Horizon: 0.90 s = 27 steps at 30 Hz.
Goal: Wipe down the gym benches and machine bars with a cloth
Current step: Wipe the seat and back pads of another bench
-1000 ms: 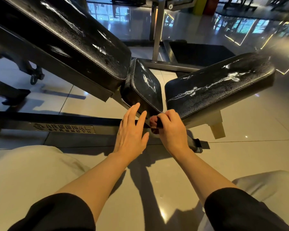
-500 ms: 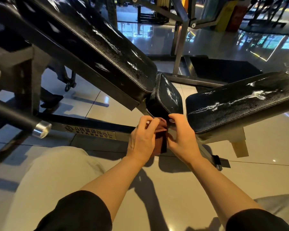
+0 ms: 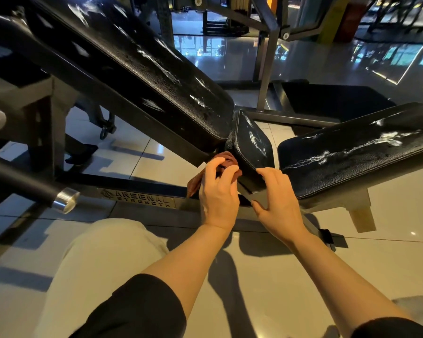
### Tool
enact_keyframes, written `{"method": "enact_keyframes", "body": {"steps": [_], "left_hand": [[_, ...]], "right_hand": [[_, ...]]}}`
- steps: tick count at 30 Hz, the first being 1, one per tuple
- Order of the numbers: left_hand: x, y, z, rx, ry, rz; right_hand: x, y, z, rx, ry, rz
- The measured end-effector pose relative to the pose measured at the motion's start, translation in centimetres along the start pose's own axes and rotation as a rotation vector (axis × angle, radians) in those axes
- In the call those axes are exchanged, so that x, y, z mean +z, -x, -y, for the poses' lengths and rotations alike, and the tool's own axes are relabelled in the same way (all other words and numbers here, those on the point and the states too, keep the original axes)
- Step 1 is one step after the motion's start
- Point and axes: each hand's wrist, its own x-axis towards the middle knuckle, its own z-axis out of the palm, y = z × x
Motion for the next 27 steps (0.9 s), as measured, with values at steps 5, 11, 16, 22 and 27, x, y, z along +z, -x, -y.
{"method": "enact_keyframes", "body": {"steps": [5,11,16,22,27], "left_hand": [[-0.4,3.3,0.4,0.206,0.065,0.352],[-1.2,-1.2,-1.0,-0.037,0.07,-0.072],[0.1,-0.2,-0.9,-0.141,0.105,0.033],[1.1,1.3,-0.8,-0.098,0.048,0.185],[0.9,3.8,-0.8,0.038,0.084,0.399]], "right_hand": [[-0.5,0.0,-0.3,-0.009,-0.064,0.035],[-1.4,-0.1,-1.4,0.042,-0.114,0.091],[-1.2,0.3,-1.9,0.067,-0.141,0.127],[-1.2,0.6,-1.9,0.041,-0.169,0.132],[-2.3,1.1,-2.6,0.071,-0.144,0.187]]}}
